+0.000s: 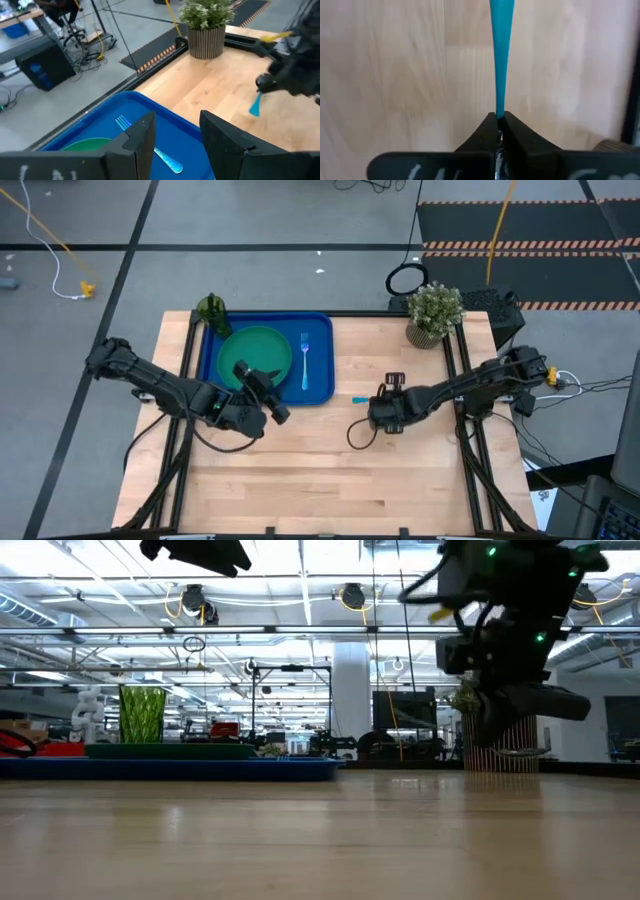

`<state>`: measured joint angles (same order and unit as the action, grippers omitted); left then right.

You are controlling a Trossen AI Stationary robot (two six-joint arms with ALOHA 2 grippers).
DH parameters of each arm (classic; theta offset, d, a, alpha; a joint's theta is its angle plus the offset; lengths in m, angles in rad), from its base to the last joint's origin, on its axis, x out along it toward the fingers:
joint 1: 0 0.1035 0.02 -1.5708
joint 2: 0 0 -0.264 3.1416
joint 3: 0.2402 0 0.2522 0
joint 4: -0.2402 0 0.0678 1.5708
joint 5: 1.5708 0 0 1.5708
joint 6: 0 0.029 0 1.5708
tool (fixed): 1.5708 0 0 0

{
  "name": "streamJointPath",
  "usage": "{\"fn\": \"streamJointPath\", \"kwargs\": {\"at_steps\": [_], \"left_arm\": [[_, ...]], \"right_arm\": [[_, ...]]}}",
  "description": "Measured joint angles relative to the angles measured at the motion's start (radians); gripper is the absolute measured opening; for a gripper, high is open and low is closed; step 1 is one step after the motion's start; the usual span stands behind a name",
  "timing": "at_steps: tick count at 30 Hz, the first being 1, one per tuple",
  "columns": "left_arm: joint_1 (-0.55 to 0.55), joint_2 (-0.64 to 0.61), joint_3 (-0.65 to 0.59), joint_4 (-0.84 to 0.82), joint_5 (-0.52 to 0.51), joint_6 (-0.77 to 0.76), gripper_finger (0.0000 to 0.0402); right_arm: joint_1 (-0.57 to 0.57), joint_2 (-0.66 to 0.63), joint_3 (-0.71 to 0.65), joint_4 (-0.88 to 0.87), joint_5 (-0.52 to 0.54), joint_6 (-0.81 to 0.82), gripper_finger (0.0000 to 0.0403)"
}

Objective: Pick and place plate/cup/fork/spoon on tray
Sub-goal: Put the blue spoon on the blue serving tray to the right of the blue fork

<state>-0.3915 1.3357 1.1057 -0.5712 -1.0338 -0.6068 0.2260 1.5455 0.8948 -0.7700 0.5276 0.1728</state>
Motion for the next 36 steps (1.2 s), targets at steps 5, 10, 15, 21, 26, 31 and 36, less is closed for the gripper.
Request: {"fn": "streamJointPath", "kwargs": {"at_steps": [5, 10, 15, 21, 26, 31, 36], "left_arm": [[0.011, 0.006, 0.0, 0.007, 0.024, -0.024, 0.0157], [0.015, 0.042, 0.0, 0.144, 0.094, 0.075, 0.0157], [0.021, 0.098, 0.0, 0.384, 0.207, 0.304, 0.0172], [0.033, 0.167, 0.0, 0.572, 0.267, 0.468, 0.0237], [0.047, 0.227, 0.0, 0.7, 0.275, 0.546, 0.0287], [0.059, 0.278, 0.0, 0.817, 0.324, 0.597, 0.0309], [0.061, 0.31, 0.0, 0.897, 0.363, 0.62, 0.0302]], "right_arm": [[0.083, 0.0, 0.0, 0.12, 0.185, 0.039, 0.0002], [0.148, 0.0, 0.0, 0.252, 0.393, -0.051, 0.0002], [0.203, 0.0, 0.0, 0.347, 0.604, -0.169, 0.0002], [0.256, 0.0, 0.0, 0.343, 0.874, -0.247, 0.0002], [0.283, 0.0, 0.0, 0.348, 1.032, -0.33, 0.0002], [0.287, -0.001, 0.0, 0.35, 1.043, -0.396, 0.0002], [0.271, -0.001, 0.0, 0.352, 1.043, -0.407, 0.0002]]}}
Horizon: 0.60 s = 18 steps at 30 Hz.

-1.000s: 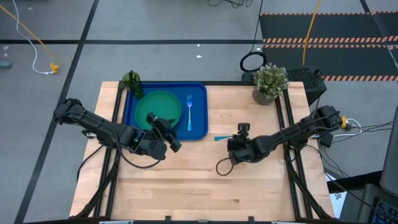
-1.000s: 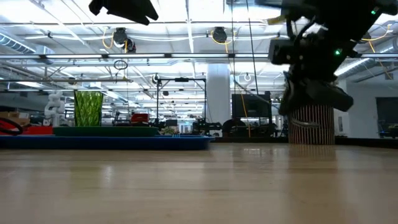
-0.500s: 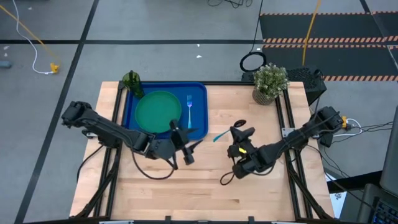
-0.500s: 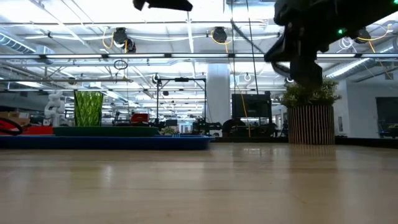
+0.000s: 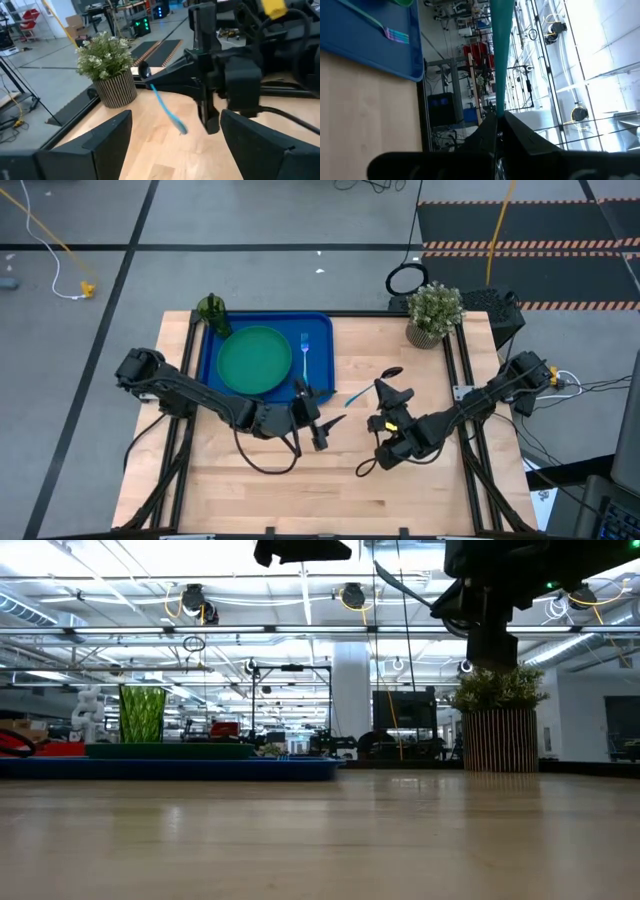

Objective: Pick and place plate/cup/fork/spoon on tray
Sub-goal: Put the blue spoon on the blue serving tray to the right of the blue fork

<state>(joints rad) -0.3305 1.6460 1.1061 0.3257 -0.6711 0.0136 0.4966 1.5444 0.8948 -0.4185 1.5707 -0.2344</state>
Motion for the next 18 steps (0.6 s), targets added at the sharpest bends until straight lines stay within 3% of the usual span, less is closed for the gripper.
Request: {"fn": "streamJointPath", "kwargs": {"at_steps": [18], "left_arm": [[0.01, 0.004, 0.0, -0.017, 0.0, -0.148, 0.0244]], "right_arm": [[-0.052, 0.0, 0.0, 0.114, 0.0, -0.152, 0.0002]]}}
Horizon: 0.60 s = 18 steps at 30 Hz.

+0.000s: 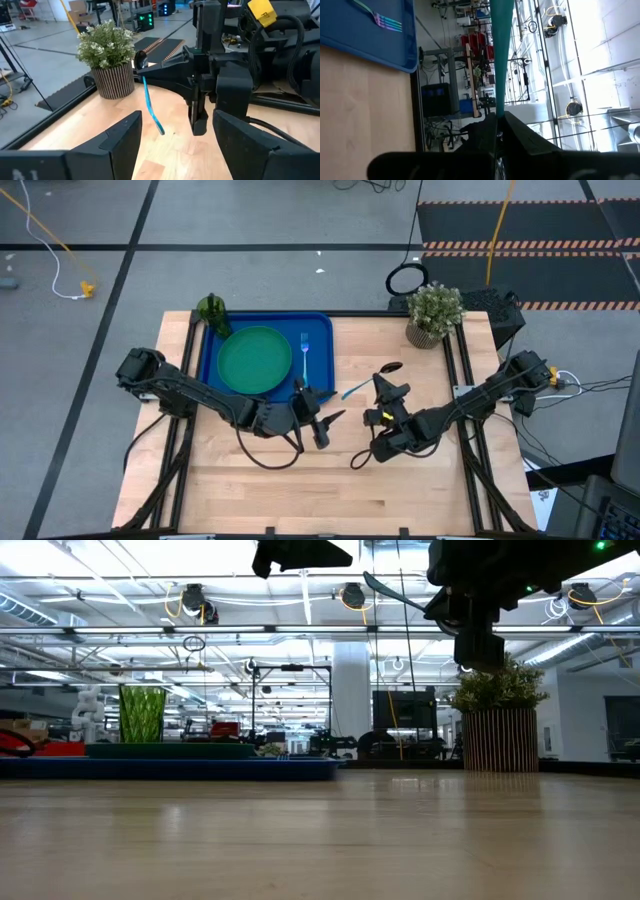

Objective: Pick and place plate/cup/fork/spoon on tray
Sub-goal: Put the blue spoon on the blue serving tray to the right of the blue fork

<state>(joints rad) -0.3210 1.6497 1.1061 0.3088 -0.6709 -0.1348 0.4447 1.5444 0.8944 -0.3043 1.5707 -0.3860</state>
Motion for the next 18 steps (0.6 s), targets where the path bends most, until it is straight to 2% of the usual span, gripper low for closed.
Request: {"fn": "streamJointPath", "kwargs": {"at_steps": [8, 18], "left_arm": [[0.015, 0.039, 0.0, 0.004, -0.057, -0.083, 0.0243], [0.037, 0.101, 0.0, 0.12, -0.091, -0.111, 0.0243]], "right_arm": [[-0.001, 0.0, -0.001, 0.088, 0.0, -0.096, 0.0002], [-0.001, 0.0, -0.001, 0.133, 0.0, -0.15, 0.0002]]}}
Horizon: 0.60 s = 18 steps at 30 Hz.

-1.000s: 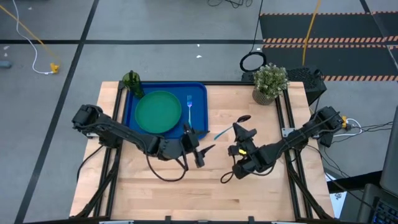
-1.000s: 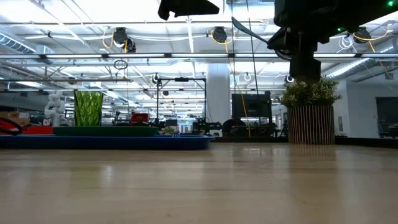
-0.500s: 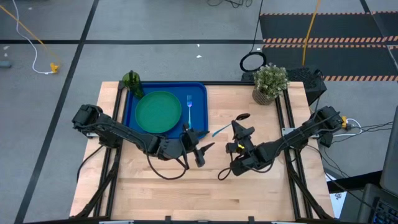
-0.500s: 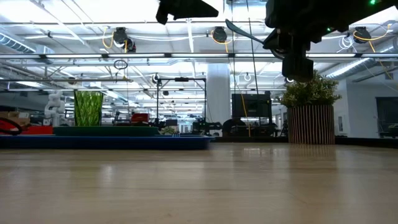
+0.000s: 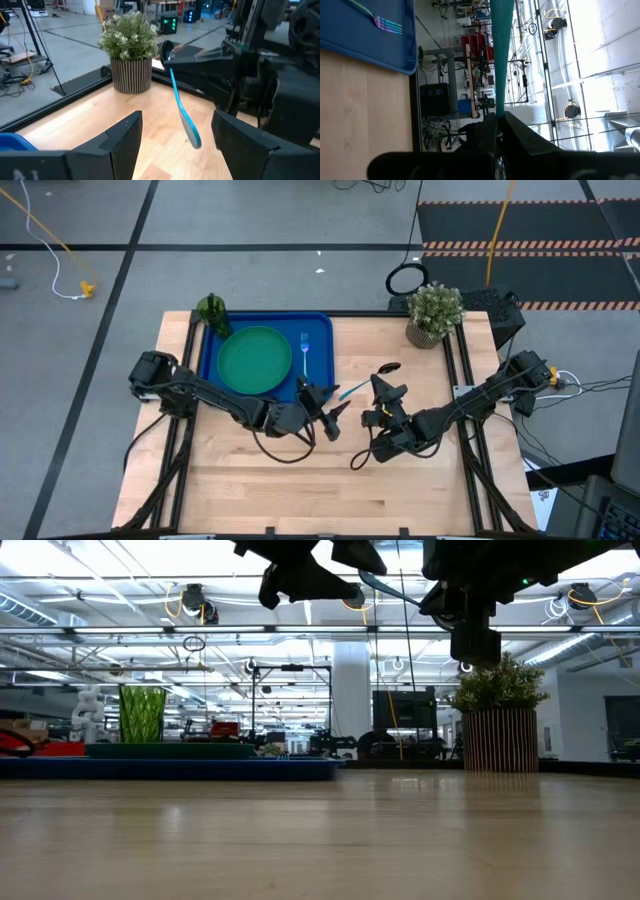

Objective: Pick and place plate/cup/fork/spoon on tray
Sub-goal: Put the blue spoon on the blue serving tray to the right of the blue fork

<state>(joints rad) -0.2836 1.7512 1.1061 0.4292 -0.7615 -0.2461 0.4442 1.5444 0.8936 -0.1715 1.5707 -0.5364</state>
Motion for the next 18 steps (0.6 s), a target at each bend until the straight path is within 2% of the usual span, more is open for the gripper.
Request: {"fn": "streamJointPath", "kwargs": {"at_steps": [10, 13, 18], "left_arm": [[0.011, 0.0, 0.0, -0.022, 0.006, -0.016, 0.0239], [0.02, 0.0, 0.0, -0.025, 0.033, -0.025, 0.0213], [0.028, 0.0, 0.0, -0.039, 0.069, -0.028, 0.0143]], "right_arm": [[0.0, 0.0, 0.0, 0.019, 0.0, -0.005, 0.0002], [0.0, 0.0, 0.0, 0.034, 0.0, -0.012, 0.0002], [0.0, 0.0, 0.0, 0.037, 0.0, -0.014, 0.0002]]}}
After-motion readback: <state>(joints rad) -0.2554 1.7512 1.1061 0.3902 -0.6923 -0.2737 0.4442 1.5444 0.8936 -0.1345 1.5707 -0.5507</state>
